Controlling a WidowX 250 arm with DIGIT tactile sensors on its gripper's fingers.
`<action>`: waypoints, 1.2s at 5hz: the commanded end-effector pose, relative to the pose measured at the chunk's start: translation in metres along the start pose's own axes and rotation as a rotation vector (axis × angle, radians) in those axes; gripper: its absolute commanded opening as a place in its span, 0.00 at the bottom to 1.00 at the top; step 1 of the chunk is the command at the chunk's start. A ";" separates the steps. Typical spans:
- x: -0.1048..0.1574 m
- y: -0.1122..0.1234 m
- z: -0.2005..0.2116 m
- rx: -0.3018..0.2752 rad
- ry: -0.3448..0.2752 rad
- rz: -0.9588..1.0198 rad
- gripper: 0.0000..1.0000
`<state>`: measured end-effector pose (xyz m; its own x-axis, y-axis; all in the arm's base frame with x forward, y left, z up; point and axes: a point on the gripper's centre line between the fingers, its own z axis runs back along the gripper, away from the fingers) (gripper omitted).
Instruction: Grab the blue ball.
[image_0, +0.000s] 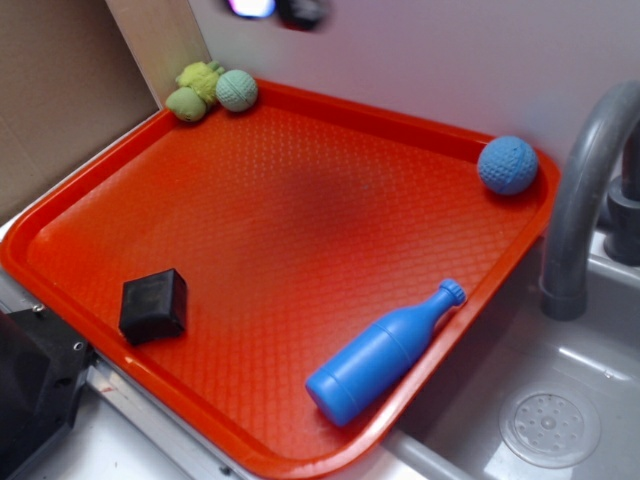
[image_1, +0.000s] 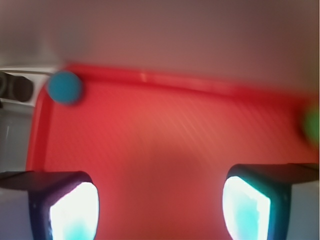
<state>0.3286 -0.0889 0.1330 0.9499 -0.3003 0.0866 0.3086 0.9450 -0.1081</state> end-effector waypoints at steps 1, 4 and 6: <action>0.057 -0.069 -0.019 -0.081 -0.177 -0.360 1.00; -0.017 -0.066 0.004 0.146 -0.354 -0.201 1.00; 0.016 -0.083 -0.047 0.110 -0.412 -0.189 1.00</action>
<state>0.3236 -0.1580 0.0723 0.8058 -0.4251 0.4124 0.4457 0.8938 0.0504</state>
